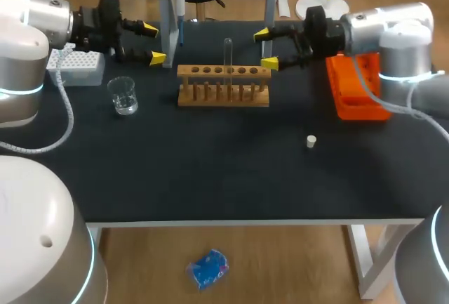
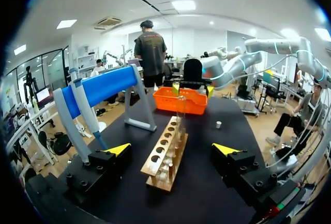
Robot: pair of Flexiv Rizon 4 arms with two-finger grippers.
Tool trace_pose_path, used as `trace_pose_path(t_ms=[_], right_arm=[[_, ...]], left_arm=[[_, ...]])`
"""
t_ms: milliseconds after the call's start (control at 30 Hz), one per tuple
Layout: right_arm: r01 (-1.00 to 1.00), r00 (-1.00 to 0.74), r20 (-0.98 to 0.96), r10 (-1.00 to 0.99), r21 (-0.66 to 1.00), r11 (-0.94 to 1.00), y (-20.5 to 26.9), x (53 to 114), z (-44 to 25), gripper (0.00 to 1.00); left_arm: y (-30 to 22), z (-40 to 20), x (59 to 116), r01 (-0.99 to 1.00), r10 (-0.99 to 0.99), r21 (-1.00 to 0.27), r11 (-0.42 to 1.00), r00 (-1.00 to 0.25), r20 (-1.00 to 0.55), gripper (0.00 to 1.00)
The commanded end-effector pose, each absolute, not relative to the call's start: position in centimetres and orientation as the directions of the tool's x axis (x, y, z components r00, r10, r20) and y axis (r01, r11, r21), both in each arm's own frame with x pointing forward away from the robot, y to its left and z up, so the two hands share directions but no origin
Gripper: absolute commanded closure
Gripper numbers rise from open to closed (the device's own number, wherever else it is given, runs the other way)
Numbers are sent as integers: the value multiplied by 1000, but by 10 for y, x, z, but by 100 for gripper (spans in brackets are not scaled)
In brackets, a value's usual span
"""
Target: Invert the test tube, pick up the pipette, mount the tip to pipette, aspirate from beaker and dispense into the tube, eject the tip, return the pipette, and cap with the stopper.
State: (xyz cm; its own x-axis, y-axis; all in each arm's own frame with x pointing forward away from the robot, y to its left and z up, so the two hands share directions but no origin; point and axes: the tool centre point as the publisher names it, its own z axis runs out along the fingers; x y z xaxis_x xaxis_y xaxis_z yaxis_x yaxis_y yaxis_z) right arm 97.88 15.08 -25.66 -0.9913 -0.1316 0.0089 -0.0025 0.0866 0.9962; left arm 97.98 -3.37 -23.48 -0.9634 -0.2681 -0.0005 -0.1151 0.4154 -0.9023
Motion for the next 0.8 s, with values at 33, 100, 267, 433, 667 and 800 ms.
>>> trace_pose_path(t_ms=[33, 100, 267, 433, 667, 800], right_arm=[[1, -988, 14, -156, 997, 83, 164, 989, -263, 0], [2, -987, 15, -157, 997, 83, 169, 990, -263, 0], [7, -984, 22, -175, 996, 84, 183, 991, -265, 0], [11, -982, 27, -187, 996, 87, 193, 992, -270, 0], [23, -981, 36, -192, 997, 72, 202, 997, -273, 0], [29, -980, 42, -193, 997, 66, 207, 999, -276, 0]], left_arm=[[-34, -235, 980, -114, -268, -903, 415, -963, -2, 0], [-34, -235, 980, -114, -268, -903, 415, -963, -2, 0], [-34, -235, 980, -114, -268, -903, 415, -963, -2, 0], [-34, -235, 980, -114, -268, -903, 415, -963, -2, 0], [-37, -237, 979, -108, -257, -900, 422, -966, -5, 0], [-42, -239, 976, -101, -241, -897, 430, -971, -6, 0]])
